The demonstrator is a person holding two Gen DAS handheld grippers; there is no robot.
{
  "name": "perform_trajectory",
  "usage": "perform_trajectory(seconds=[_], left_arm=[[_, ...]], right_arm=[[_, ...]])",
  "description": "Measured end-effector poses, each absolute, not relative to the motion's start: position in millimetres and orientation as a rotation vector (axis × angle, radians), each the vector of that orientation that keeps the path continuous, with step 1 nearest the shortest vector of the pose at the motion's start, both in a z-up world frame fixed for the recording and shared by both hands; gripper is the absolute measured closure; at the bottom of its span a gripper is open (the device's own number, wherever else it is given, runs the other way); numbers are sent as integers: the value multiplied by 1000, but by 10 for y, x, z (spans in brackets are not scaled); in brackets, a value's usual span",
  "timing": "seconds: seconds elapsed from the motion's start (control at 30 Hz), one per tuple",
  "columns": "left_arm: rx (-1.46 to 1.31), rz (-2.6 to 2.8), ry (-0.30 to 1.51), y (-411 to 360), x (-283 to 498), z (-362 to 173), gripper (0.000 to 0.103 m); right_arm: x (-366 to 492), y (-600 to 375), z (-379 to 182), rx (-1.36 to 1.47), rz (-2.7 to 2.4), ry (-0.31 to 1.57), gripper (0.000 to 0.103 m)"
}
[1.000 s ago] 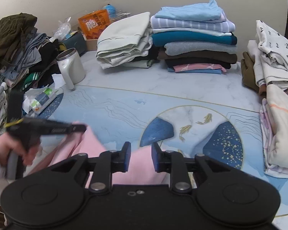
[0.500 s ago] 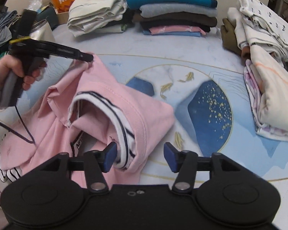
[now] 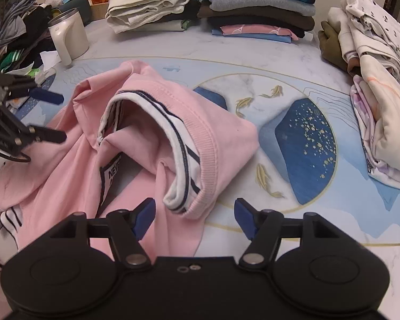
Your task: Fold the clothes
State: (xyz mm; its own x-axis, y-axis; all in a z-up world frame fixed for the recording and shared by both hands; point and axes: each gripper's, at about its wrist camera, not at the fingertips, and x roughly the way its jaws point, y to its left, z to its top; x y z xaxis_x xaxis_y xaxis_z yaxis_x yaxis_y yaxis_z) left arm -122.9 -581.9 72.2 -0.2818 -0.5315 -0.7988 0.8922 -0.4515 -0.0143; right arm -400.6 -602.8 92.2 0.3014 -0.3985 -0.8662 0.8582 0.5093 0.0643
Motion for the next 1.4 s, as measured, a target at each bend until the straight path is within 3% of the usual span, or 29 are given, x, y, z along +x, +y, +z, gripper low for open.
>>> perform_trajectory(seconds=[0.1, 0.17, 0.2, 0.33, 0.47, 0.7, 1.0, 1.17, 1.2, 1.23, 1.27, 1.3, 1.33, 1.4], left_arm=[[910, -1802, 567, -5897, -1246, 639, 21], [874, -1777, 602, -5977, -1203, 661, 46], [859, -1763, 616, -6011, -1179, 678, 64], [837, -1724, 581, -6044, -1094, 751, 89], [785, -1705, 493, -6120, -1006, 937, 94], [779, -1607, 418, -6757, -910, 1156, 95], [876, -1277, 538, -7580, -540, 745, 95], [934, -1229, 614, -7645, -548, 528, 93], [934, -1232, 631, -7645, -543, 533, 85], [928, -1239, 649, -7645, -532, 554, 67], [911, -1252, 660, -7628, -511, 594, 57], [891, -1272, 664, -7595, -499, 652, 39], [877, -1294, 667, -7546, -493, 715, 30], [862, -1345, 676, -7424, -493, 836, 29]], right_arm=[[-3946, -6058, 921, 561, -954, 896, 0], [-3934, -6082, 947, 551, -994, 875, 0], [-3934, -6107, 959, 558, -1012, 873, 0], [-4019, -6195, 1022, 568, -1082, 857, 0], [-4077, -6339, 1284, 463, -1114, 828, 0], [-3992, -7231, 1528, 310, -1115, 834, 0], [-3891, -8271, 761, 345, -1104, 944, 0], [-4010, -8394, 719, 454, -1054, 908, 0], [-4032, -8394, 743, 467, -1041, 901, 0], [-4059, -8369, 784, 482, -1029, 891, 0], [-4097, -8330, 825, 501, -1018, 879, 0], [-4136, -8291, 865, 520, -1007, 868, 0], [-4176, -8235, 898, 541, -994, 856, 0], [-4261, -8095, 965, 581, -974, 833, 0]])
